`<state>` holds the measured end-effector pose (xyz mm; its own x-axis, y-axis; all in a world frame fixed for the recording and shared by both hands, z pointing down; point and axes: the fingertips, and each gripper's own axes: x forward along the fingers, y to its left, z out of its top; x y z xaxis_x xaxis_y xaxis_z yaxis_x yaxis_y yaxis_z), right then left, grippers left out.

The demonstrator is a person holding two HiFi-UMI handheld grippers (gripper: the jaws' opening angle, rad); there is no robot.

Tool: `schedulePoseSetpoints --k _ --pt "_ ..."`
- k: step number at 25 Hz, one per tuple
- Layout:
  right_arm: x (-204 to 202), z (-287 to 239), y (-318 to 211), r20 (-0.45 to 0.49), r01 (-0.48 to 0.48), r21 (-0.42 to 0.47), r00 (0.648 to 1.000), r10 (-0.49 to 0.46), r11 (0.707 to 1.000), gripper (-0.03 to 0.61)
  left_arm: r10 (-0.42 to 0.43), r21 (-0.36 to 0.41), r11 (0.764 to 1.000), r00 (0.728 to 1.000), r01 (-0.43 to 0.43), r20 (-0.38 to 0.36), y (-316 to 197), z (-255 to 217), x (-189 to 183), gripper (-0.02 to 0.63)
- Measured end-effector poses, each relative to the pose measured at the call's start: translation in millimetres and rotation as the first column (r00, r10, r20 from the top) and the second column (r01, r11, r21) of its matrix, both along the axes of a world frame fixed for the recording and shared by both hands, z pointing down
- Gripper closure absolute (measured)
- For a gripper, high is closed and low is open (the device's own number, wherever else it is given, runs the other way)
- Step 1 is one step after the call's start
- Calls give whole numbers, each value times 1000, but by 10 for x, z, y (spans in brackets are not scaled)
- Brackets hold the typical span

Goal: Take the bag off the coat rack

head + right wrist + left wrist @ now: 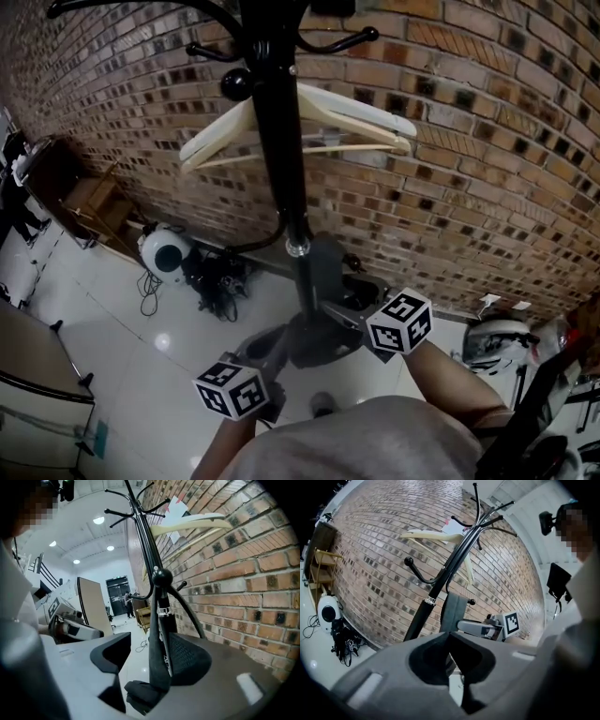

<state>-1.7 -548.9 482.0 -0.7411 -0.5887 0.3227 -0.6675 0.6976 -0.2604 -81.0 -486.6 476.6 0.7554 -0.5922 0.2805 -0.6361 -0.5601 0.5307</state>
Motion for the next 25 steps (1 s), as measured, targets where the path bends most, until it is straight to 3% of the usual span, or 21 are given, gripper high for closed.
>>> schedulePoseSetpoints --k 3,11,25 --pt "-65 140 -153 -17 -6 -14 1000 6 1000 351 -3 -18 1000 1000 3 7 -102 66 -76 612" --pt "-155 240 -213 -64 7 5 998 -7 1000 542 -21 -44 999 1000 21 10 -247 146 -197 612" --pt "-232 82 -75 -106 8 47 994 -3 999 557 -21 -28 999 1000 21 6 -127 48 -229 612"
